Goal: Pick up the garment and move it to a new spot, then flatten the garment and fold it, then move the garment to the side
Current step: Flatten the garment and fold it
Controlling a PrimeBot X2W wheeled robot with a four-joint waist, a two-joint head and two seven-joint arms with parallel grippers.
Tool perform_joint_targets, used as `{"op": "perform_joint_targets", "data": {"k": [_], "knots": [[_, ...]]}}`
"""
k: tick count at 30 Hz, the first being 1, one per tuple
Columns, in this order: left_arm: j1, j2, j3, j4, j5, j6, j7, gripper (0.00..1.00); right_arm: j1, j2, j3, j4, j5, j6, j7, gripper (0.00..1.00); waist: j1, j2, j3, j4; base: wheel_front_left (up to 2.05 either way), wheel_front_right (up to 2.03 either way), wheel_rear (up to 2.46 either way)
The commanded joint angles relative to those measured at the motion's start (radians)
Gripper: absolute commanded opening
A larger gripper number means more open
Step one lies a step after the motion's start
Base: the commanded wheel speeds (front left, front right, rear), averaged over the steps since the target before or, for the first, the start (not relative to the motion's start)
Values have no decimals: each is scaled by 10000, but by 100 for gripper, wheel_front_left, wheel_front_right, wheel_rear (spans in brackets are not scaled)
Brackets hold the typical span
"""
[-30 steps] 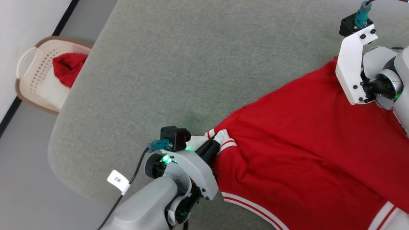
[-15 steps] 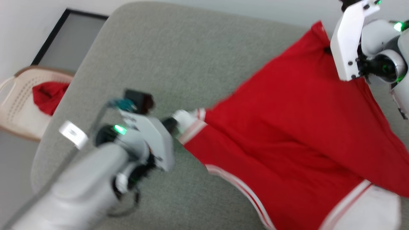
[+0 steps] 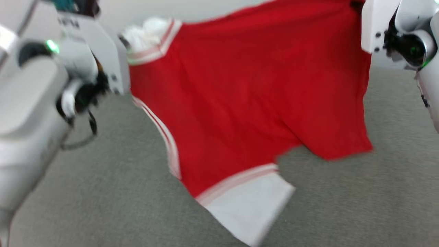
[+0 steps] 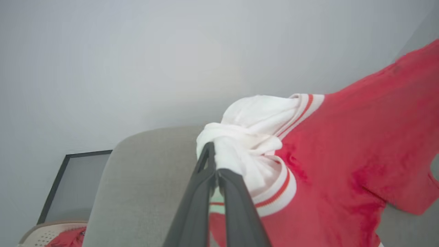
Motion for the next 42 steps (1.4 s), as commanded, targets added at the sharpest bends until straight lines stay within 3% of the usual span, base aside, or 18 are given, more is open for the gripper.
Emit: {"op": "perform_joint_targets", "data": {"k": [1, 9, 18, 26, 32, 36, 42], "knots": [[-557, -160, 40, 555, 174, -145, -89, 0, -284, 247, -416, 376, -312, -15, -588, 0, 0, -1, -431, -601, 0, 0, 0], [-2675, -910, 66, 2972, 911, -722, -778, 0, -1069, 1383, -1404, 1805, -1330, -15, -2221, 0, 0, -1, -489, -1296, 0, 0, 0], [-4727, -1271, 288, 4942, 1383, -1130, -1935, 0, -2052, 1873, -1906, 2470, -1882, -15, -3192, 0, 0, -1, 379, -1926, 0, 0, 0], [-6763, -1122, 444, 5818, 1843, -1426, -2967, 0, -3332, 1961, -2290, 2617, -2523, -15, -4313, 0, 0, -1, 2396, -2395, 0, 0, 0], [-8631, -943, 406, 6049, 2458, -1714, -4083, 0, -4653, 1999, -2830, 2685, -3253, -15, -5760, 0, 0, -1, 4370, -2687, 0, 0, 0], [-9581, -1072, 368, 6190, 2752, -1896, -5027, 0, -5391, 1845, -3431, 2909, -3941, -15, -6916, 0, 0, -1, 5484, -2636, 0, 0, 0], [-10076, -1453, 312, 6205, 2969, -1918, -5836, 0, -5852, 1784, -4391, 3346, -4848, -15, -7642, 0, 0, -1, 6440, -2335, 0, 0, 0]]}}
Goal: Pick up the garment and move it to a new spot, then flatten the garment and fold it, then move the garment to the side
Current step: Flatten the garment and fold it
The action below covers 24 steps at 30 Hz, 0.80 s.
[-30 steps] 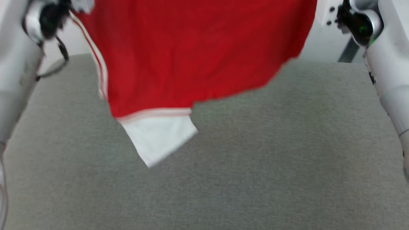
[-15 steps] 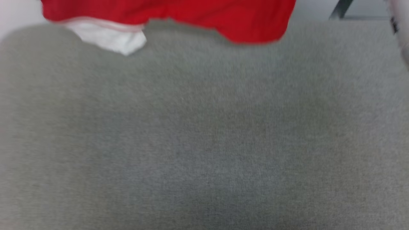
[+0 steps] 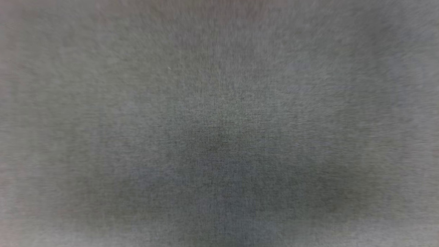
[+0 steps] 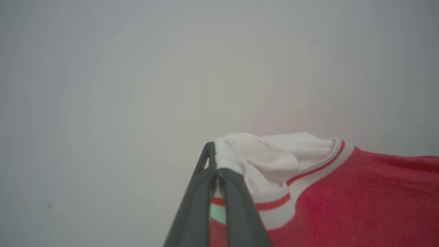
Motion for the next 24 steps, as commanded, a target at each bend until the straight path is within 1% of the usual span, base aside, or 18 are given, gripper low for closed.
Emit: {"op": "perform_joint_targets", "data": {"k": [1, 6, 8, 10, 13, 15, 21, 24], "knots": [[-29, -72, 3, -7, 63, 43, -140, 0, -61, -37, -270, 111, -217, -15, -103, 0, 0, 0, 1726, 99, 0, 0, 0], [288, -453, -55, 86, 106, 78, -417, 0, 285, 143, -1057, 366, -1145, -15, -233, 0, 0, 0, 1937, 380, 0, 0, 0], [608, -629, -8, 280, -48, 142, -425, 0, 457, 234, -1230, 464, -1473, -15, -134, 0, 0, 0, 1874, 485, 0, 0, 0], [931, -759, -54, 464, -100, 115, -449, 0, 603, 370, -1386, 499, -1667, -15, -16, 0, 0, 0, 1685, 554, 0, 0, 0], [1652, -1038, -64, 773, -291, 55, -409, 0, 1053, 489, -1415, 590, -1918, -15, 144, 0, 0, 0, 1161, 660, 0, 0, 0], [2114, -1117, -175, 1023, -315, -11, -246, 0, 1350, 533, -1337, 630, -2063, -15, 330, 0, 0, 0, 800, 689, 0, 0, 0], [3584, -1272, -192, 1457, -737, -293, 24, 0, 2483, 638, -1163, 699, -1705, -15, 812, 0, 0, 0, -615, 852, 0, 0, 0], [4432, -1274, -212, 1556, -967, -480, 220, 0, 3241, 662, -916, 720, -1213, -15, 1028, 0, 0, 0, -1452, 954, 0, 0, 0]]}}
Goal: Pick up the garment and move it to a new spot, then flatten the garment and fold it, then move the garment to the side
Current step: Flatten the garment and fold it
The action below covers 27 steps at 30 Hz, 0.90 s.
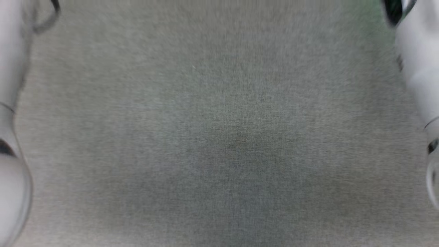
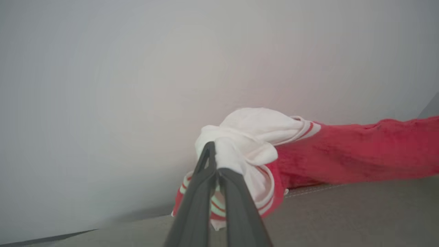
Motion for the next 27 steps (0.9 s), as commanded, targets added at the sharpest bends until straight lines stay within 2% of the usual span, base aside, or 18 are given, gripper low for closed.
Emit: {"op": "perform_joint_targets", "data": {"k": [1, 9, 11, 14, 17, 22, 27], "knots": [[541, 83, -111, 81, -8, -81, 121, 0, 498, 5, 356, 17, 102, -15, -23, 0, 0, 0, -1796, 277, 0, 0, 0], [3484, -198, -219, -61, -788, -225, 597, 0, 2932, 57, 2242, -211, 1794, -15, 564, 0, 0, 0, -3824, 556, 0, 0, 0], [4331, -195, -334, -150, -886, -227, 666, 0, 3632, 25, 2757, -585, 2391, -15, 737, 0, 0, 0, -4240, 572, 0, 0, 0], [5484, -246, -459, -460, -1054, -234, 735, 0, 4787, -409, 3722, -1509, 3327, -15, 1084, 0, 0, 0, -4760, 685, 0, 0, 0], [6545, -161, -563, -915, -1191, -235, 806, 0, 5970, -1162, 4690, -2901, 4376, -15, 1596, 0, 0, 0, -5122, 779, 0, 0, 0], [8235, 257, -702, -2146, -1368, 20, 997, 0, 7940, -2996, 5667, -5622, 5884, -15, 2397, 0, 0, 0, -5453, 912, 0, 0, 0], [9878, 1193, -762, -4289, -1570, 1014, 1467, 0, 9850, -4527, 5400, -7875, 6450, -15, 2837, 0, 0, 0, -5481, 1040, 0, 0, 0]]}}
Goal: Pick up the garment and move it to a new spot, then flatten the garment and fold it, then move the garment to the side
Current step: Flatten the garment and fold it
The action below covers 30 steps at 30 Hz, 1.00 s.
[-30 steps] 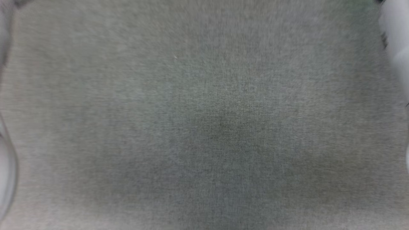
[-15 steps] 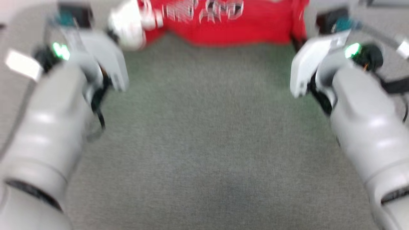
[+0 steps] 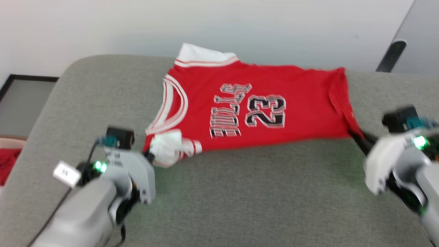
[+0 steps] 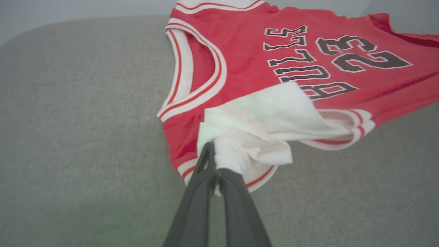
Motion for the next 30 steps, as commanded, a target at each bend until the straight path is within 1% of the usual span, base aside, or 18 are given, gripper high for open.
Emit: {"op": "perform_joint_targets", "data": {"k": [1, 4, 7, 9, 11, 14, 17, 21, 24, 27, 29, 30], "knots": [[668, 490, 23, -941, -78, 513, 114, 0, 793, -352, -225, -682, 80, -15, 146, 0, -1, 0, -155, 256, 0, 0, 0], [1625, 1206, 90, -2857, -255, 1443, 366, 0, 1927, -872, -881, -1700, 70, -16, 365, 0, -1, 0, -33, 326, 0, 0, 0], [2588, 1954, 122, -4822, -398, 2466, 713, 0, 3066, -1016, -1591, -2711, -66, -16, 633, 0, -1, 0, 97, 336, 0, 0, 0], [3144, 2356, 193, -6056, -570, 3133, 876, 0, 3792, -1060, -1980, -3415, -160, -16, 854, 0, -1, 0, 234, 312, 0, 0, 0], [3709, 2695, 172, -7196, -622, 3798, 1014, 0, 4510, -1055, -2378, -4046, -278, -16, 1114, 0, -1, 0, 357, 280, 0, 0, 0], [4412, 3099, 352, -8627, -836, 4727, 999, 0, 5426, -812, -3092, -4953, -511, -15, 1464, 0, -1, 0, 573, 195, 0, 0, 0], [4933, 3441, 448, -9720, -887, 5455, 979, 0, 6240, -489, -3712, -5784, -756, -15, 1949, 0, -1, 0, 804, 122, 0, 0, 0], [4939, 4029, 621, -10715, -677, 6088, 1090, 0, 6811, 14, -4522, -6889, -996, -15, 2697, 0, -1, 0, 1144, 71, 0, 0, 0], [4560, 4429, 872, -11152, -499, 6347, 1194, 0, 6745, 400, -5065, -7510, -1255, -16, 3258, 0, -1, 0, 1415, 21, 0, 0, 0], [4004, 4802, 1027, -11375, -234, 6333, 1441, 0, 6338, 729, -5383, -7958, -1516, -15, 3859, 0, -1, 0, 1698, -34, 0, 0, 0], [3465, 5020, 1007, -11356, 52, 6181, 1704, 0, 6028, 861, -5461, -8084, -1784, -16, 4230, 0, -1, 0, 1888, -71, 0, 0, 0], [3162, 5023, 986, -11320, 151, 6062, 1857, 0, 5810, 954, -5500, -8095, -1876, -16, 4370, 0, -1, 0, 1977, -81, 0, 0, 0]]}}
